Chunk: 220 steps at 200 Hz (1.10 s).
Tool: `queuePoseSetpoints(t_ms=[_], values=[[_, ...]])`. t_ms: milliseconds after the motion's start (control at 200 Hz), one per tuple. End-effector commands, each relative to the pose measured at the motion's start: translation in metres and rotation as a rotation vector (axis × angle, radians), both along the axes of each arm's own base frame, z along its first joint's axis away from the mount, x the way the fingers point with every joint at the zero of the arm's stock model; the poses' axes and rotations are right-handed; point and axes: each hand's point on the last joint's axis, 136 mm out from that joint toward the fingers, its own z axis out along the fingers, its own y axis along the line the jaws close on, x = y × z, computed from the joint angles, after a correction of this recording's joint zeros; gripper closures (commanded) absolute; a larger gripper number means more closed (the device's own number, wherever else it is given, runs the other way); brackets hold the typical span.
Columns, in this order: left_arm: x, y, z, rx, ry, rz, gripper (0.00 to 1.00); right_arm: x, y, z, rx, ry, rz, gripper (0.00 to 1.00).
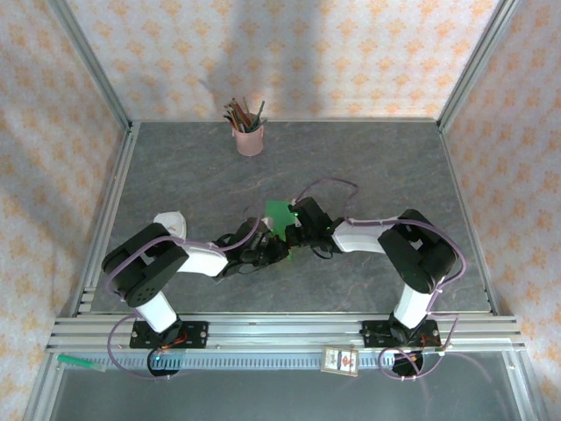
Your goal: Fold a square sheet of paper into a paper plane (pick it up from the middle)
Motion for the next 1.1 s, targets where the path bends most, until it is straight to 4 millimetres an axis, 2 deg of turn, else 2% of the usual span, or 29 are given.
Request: queuePoseSetpoints(t_ms=[0, 95, 230, 430, 611, 756, 1096], values=[[0.000, 0.006, -0.017, 0.036, 0.017, 0.014, 0.89, -0.024, -0.044, -0.042, -0.177, 0.116, -0.043, 1.00], [-0.001, 0.005, -0.013, 0.020, 0.010, 0.007, 0.89, -0.024, -0.045, -0.043, -0.179, 0.116, -0.045, 1.00], [0.008, 0.007, 0.010, -0.007, -0.042, 0.012, 0.88, -0.025, -0.045, -0.044, -0.176, 0.119, -0.045, 1.00], [0.029, 0.034, 0.022, 0.010, -0.072, 0.080, 0.88, -0.023, -0.044, -0.043, -0.174, 0.116, -0.045, 1.00], [0.041, 0.025, 0.028, 0.002, -0.081, 0.055, 0.88, -0.024, -0.045, -0.045, -0.175, 0.119, -0.043, 1.00], [0.047, 0.020, 0.027, 0.018, -0.077, 0.041, 0.88, -0.024, -0.044, -0.045, -0.176, 0.120, -0.043, 1.00], [0.043, 0.023, 0.002, 0.057, -0.026, 0.042, 0.89, -0.023, -0.045, -0.045, -0.179, 0.118, -0.045, 1.00]])
